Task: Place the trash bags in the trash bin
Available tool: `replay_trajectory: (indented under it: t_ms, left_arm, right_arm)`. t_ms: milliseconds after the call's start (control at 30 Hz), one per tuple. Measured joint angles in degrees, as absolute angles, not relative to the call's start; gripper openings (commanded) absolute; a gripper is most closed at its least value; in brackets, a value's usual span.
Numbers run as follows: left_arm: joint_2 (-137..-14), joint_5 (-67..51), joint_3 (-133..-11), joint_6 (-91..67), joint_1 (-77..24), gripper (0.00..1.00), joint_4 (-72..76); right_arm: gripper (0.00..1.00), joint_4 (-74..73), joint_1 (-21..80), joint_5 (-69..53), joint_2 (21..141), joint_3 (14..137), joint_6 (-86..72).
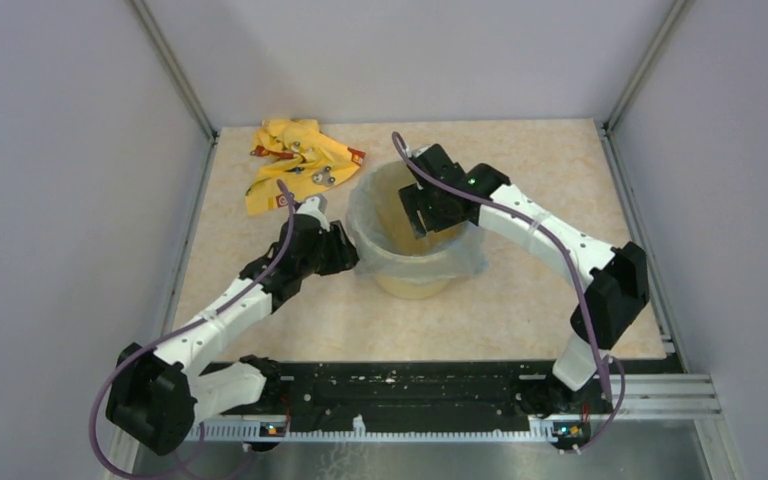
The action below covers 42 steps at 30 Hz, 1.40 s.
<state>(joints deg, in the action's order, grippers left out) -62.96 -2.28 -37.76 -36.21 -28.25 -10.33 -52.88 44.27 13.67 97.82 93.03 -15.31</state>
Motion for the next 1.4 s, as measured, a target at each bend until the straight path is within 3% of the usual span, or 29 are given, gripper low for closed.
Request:
replay_trajectory:
  t_ms: [367, 633, 733, 1100, 1400]
  left_arm:
    - [-57.8, 8.4, -47.0, -31.3, -28.3, 0.80, -20.0]
    - [-56.6, 8.9, -57.4, -25.0, -28.3, 0.98, -24.6]
    - [-55.9, 6.7, -60.0, -22.4, -28.3, 0.98, -25.4]
    - [-54.8, -3.6, -66.8, -16.4, -28.3, 0.98, -27.7]
    - [-54.2, -8.1, -67.4, -14.6, -28.3, 0.98, -28.4]
  right_arm:
    - [0.85, -49.8, 44.3, 12.4, 87.6, 94.2, -15.6]
    - [0.90, -45.3, 44.4, 10.7, 81.9, 94.2, -15.5]
    - [0.98, -43.5, 44.4, 10.8, 79.2, 93.4, -15.5]
    - [0.99, -31.8, 44.5, 11.1, 58.8, 79.9, -16.9]
    - [0.99, -26.7, 44.5, 13.1, 51.5, 72.2, -19.7]
